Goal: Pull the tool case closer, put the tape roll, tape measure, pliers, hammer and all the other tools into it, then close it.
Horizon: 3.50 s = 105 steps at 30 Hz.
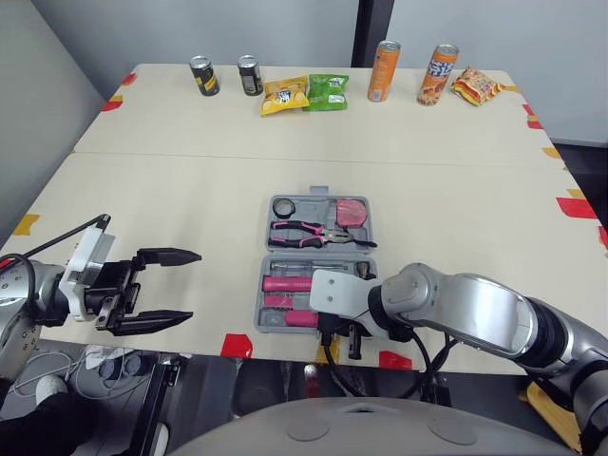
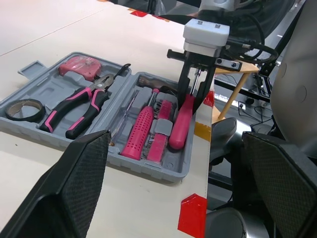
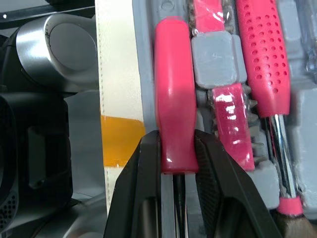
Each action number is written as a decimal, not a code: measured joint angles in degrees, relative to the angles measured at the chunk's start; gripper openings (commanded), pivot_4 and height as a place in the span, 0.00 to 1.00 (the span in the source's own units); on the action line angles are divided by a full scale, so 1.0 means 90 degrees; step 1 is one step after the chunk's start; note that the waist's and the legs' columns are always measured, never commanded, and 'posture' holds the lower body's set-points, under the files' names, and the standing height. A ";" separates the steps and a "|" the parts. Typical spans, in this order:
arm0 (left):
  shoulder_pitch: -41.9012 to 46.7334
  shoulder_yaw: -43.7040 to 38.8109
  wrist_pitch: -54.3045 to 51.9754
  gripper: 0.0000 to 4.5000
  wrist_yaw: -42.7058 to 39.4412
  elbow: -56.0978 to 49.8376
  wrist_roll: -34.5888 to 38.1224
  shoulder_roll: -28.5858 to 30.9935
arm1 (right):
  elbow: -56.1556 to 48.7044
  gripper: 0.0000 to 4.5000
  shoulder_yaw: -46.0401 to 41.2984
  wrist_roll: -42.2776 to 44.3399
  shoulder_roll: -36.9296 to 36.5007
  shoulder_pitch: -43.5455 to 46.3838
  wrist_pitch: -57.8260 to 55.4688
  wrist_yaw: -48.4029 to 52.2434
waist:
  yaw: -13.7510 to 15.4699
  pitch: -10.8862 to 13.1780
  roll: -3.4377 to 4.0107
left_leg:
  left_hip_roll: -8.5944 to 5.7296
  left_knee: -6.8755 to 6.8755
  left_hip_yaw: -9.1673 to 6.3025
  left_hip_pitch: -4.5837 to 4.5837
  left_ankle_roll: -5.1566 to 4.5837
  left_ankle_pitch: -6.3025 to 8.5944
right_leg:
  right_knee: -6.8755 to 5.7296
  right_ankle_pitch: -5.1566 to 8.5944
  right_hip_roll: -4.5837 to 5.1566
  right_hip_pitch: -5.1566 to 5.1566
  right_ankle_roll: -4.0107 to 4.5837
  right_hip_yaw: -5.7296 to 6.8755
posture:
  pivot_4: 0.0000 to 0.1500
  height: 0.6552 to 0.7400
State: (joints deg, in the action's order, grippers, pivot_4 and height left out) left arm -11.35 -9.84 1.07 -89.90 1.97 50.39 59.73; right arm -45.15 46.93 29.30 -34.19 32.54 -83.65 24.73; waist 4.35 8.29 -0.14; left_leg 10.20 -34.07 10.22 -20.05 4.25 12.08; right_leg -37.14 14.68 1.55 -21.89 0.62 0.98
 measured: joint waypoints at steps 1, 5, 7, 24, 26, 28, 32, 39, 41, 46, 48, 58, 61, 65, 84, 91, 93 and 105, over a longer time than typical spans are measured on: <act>-0.0003 0.0001 0.0001 1.00 0.0000 -0.0001 0.0014 0.0008 | 0.0059 0.10 0.0059 -0.0030 0.0038 0.0040 0.0062 0.0014 | -0.0004 0.0000 0.0000 | 0.0000 0.0000 0.0000 0.0000 0.0000 0.0000 | 0.0000 0.0000 0.0000 0.0000 0.0000 0.0000 | 1.00 1.00; -0.0018 0.0002 0.0001 1.00 -0.0002 -0.0006 0.0063 0.0014 | 0.0390 0.10 0.0276 -0.0140 0.0183 0.0250 0.0363 0.0141 | -0.0023 -0.0001 -0.0001 | 0.0001 0.0000 -0.0001 0.0001 0.0000 0.0000 | -0.0002 0.0000 -0.0001 0.0000 0.0000 0.0001 | 1.00 1.00; -0.0021 0.0002 0.0000 1.00 -0.0002 -0.0006 0.0065 0.0014 | 0.0648 0.10 0.0406 -0.0212 0.0312 0.0391 0.0507 0.0229 | -0.0039 -0.0002 -0.0003 | 0.0001 0.0000 -0.0002 0.0001 0.0000 0.0000 | -0.0004 0.0000 -0.0001 0.0000 0.0001 0.0001 | 1.00 1.00; -0.0148 -0.0001 -0.0100 1.00 -0.0007 -0.0164 0.0057 -0.0016 | 0.1539 0.47 0.0499 -0.0605 0.0533 0.0493 0.1357 0.0932 | -0.0123 -0.0014 -0.0018 | 0.0006 0.0000 -0.0006 0.0008 -0.0001 0.0000 | -0.0028 0.0005 -0.0007 0.0001 0.0017 0.0002 | 1.00 1.00; -0.0146 -0.0001 -0.0121 1.00 -0.0008 -0.0195 0.0057 -0.0027 | 0.1536 0.61 0.0399 -0.0607 0.0599 0.0459 0.1336 0.0952 | -0.0146 -0.0015 -0.0019 | 0.0009 0.0000 -0.0007 0.0008 0.0000 0.0000 | -0.0031 0.0006 -0.0011 0.0001 0.0020 0.0002 | 1.00 1.00; -0.0148 -0.0001 -0.0135 1.00 -0.0008 -0.0197 0.0055 -0.0041 | 0.1480 0.61 0.0358 -0.0609 0.0620 0.0279 0.1323 0.0937 | -0.0146 -0.0014 -0.0017 | 0.0011 0.0000 -0.0009 0.0007 0.0000 0.0000 | -0.0031 0.0008 -0.0014 0.0001 0.0024 0.0003 | 1.00 1.00; -0.0140 -0.0002 -0.0172 1.00 -0.0010 -0.0197 0.0048 -0.0071 | 0.1380 0.61 -0.0126 -0.0457 0.1076 0.0058 0.0911 0.0726 | -0.0151 -0.0012 -0.0015 | 0.0012 -0.0002 -0.0009 0.0004 0.0000 0.0000 | -0.0030 0.0009 -0.0015 -0.0005 0.0024 0.0002 | 1.00 1.00; -0.0063 -0.0003 -0.0217 1.00 -0.0013 -0.0193 -0.0040 -0.0174 | 0.0645 0.61 -0.1202 -0.0156 0.1280 -0.0465 0.1453 0.0773 | -0.0049 -0.0018 -0.0026 | 0.0009 -0.0005 -0.0005 -0.0004 0.0001 0.0000 | -0.0001 0.0002 -0.0011 -0.0004 0.0013 0.0001 | 1.00 1.00; -0.0063 -0.0002 -0.0235 1.00 -0.0014 -0.0193 -0.0074 -0.0203 | 0.0565 0.61 -0.1370 -0.0126 0.1033 -0.0739 0.1720 0.0899 | -0.0034 -0.0018 -0.0027 | 0.0008 -0.0005 -0.0004 -0.0005 0.0001 0.0000 | 0.0003 0.0001 -0.0010 -0.0002 0.0010 0.0000 | 1.00 1.00; -0.0050 -0.0003 -0.0247 1.00 -0.0014 -0.0195 -0.0087 -0.0209 | 0.0495 0.61 -0.1605 -0.0117 0.0845 -0.1431 0.2432 0.1033 | -0.0076 -0.0018 -0.0026 | 0.0011 0.0002 -0.0009 0.0002 0.0001 0.0001 | -0.0009 0.0003 -0.0015 -0.0002 0.0014 0.0001 | 1.00 1.00; -0.0054 -0.0004 -0.0250 1.00 -0.0015 -0.0195 -0.0087 -0.0210 | 0.0482 0.61 -0.1602 -0.0162 0.0697 -0.1590 0.2651 0.1110 | -0.0079 -0.0018 -0.0026 | 0.0011 0.0001 -0.0009 0.0003 0.0000 0.0001 | -0.0010 0.0004 -0.0014 -0.0002 0.0015 0.0001 | 1.00 1.00; -0.0127 -0.0008 -0.0228 1.00 -0.0015 -0.0194 -0.0086 -0.0210 | 0.0505 0.61 -0.1496 -0.0439 0.0435 -0.1928 0.3006 0.1116 | -0.0075 -0.0019 -0.0028 | 0.0011 0.0000 -0.0008 0.0000 -0.0002 0.0000 | -0.0004 0.0005 -0.0014 -0.0002 0.0017 0.0001 | 1.00 1.00; -0.0129 -0.0008 -0.0211 1.00 -0.0015 -0.0193 -0.0085 -0.0209 | 0.0559 0.61 -0.1340 -0.0625 0.0396 -0.1944 0.3171 0.1101 | -0.0075 -0.0019 -0.0027 | 0.0011 0.0000 -0.0008 0.0000 -0.0003 0.0001 | -0.0005 0.0005 -0.0014 -0.0002 0.0018 0.0001 | 1.00 1.00; -0.0129 -0.0008 -0.0187 1.00 -0.0015 -0.0187 -0.0083 -0.0209 | 0.0733 0.35 -0.1272 -0.0853 0.0380 -0.2155 0.3587 0.1140 | -0.0073 -0.0019 -0.0028 | 0.0011 0.0000 -0.0009 0.0000 -0.0004 0.0001 | -0.0005 0.0006 -0.0014 -0.0002 0.0020 0.0001 | 1.00 1.00; -0.0147 -0.0006 -0.0109 1.00 -0.0015 -0.0129 -0.0078 -0.0192 | 0.1235 0.01 -0.1733 -0.1227 -0.0049 -0.3282 0.5390 0.1803 | -0.0077 -0.0022 -0.0032 | 0.0011 -0.0002 -0.0009 0.0001 -0.0044 0.0017 | -0.0005 0.0027 -0.0013 0.0000 0.0056 0.0001 | 1.00 1.00; -0.0146 -0.0006 -0.0084 1.00 -0.0016 -0.0085 -0.0072 -0.0184 | 0.1275 0.01 -0.1738 -0.1304 -0.0027 -0.3367 0.5480 0.1911 | -0.0077 -0.0022 -0.0032 | 0.0011 -0.0004 -0.0009 0.0001 -0.0049 0.0017 | -0.0006 0.0038 -0.0013 0.0001 0.0074 0.0001 | 1.00 1.00; -0.0146 -0.0006 -0.0081 1.00 -0.0016 -0.0060 -0.0071 -0.0182 | 0.1278 0.01 -0.1738 -0.1312 -0.0011 -0.3367 0.5480 0.1911 | -0.0076 -0.0022 -0.0032 | 0.0011 -0.0004 -0.0009 0.0001 -0.0050 0.0017 | -0.0006 0.0040 -0.0013 0.0001 0.0078 0.0002 | 1.00 1.00; -0.0145 0.0000 -0.0055 1.00 -0.0016 -0.0058 -0.0067 -0.0176 | 0.1469 0.01 -0.1722 -0.1498 0.0138 -0.3367 0.5470 0.1910 | -0.0077 -0.0022 -0.0033 | 0.0011 -0.0004 -0.0009 0.0001 -0.0050 0.0017 | -0.0007 0.0042 -0.0013 0.0002 0.0081 0.0002 | 1.00 1.00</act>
State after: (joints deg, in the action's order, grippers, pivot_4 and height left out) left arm -12.66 -9.84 0.58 -90.04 1.45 49.79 58.14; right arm -31.93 31.43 15.82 -32.96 2.24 -34.42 41.92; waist 3.66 8.09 -0.44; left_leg 10.31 -34.11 10.14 -20.04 3.80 12.24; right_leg -37.20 15.06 1.43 -21.88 1.35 0.99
